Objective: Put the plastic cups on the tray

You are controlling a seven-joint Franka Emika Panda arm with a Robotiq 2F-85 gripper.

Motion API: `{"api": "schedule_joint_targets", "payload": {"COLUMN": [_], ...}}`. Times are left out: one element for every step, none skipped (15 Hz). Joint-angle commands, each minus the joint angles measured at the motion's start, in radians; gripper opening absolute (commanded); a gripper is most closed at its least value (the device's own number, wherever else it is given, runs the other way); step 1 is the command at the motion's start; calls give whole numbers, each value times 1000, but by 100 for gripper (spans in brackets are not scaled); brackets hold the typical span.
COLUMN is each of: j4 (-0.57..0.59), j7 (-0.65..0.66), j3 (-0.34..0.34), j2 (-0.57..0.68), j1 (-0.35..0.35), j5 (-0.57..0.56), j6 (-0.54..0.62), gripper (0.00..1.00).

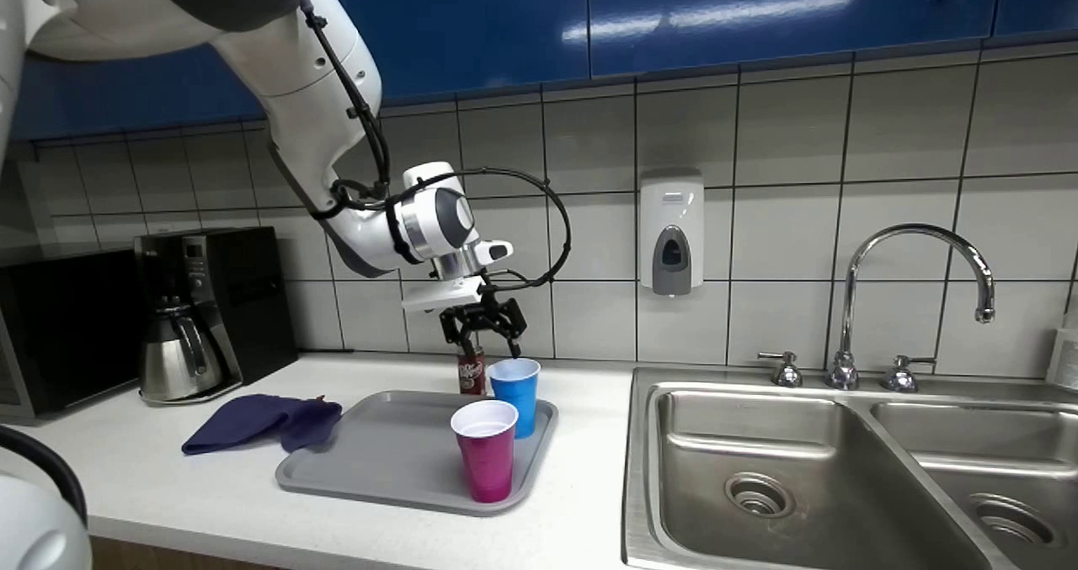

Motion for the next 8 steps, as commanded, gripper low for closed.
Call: {"api": "schedule_joint_targets", "payload": {"j4": [-35,-44,-53,-65,-78,-97,-124,-152], "j7": [12,10,7,5,7,7,9,9], "j3": [10,12,14,16,17,20,20,21], "j2": [-70,-85,-100,-115,-133,-154,-180,-208], "j1": [-4,-5,-7,-8,-10,-12,-12,-13], "j5": [22,27,32,35,43,51,54,57], "j6": [-16,-16,-14,-13,-9,-7,3,12], "gripper": [100,100,100,100,100,100,100,100]}}
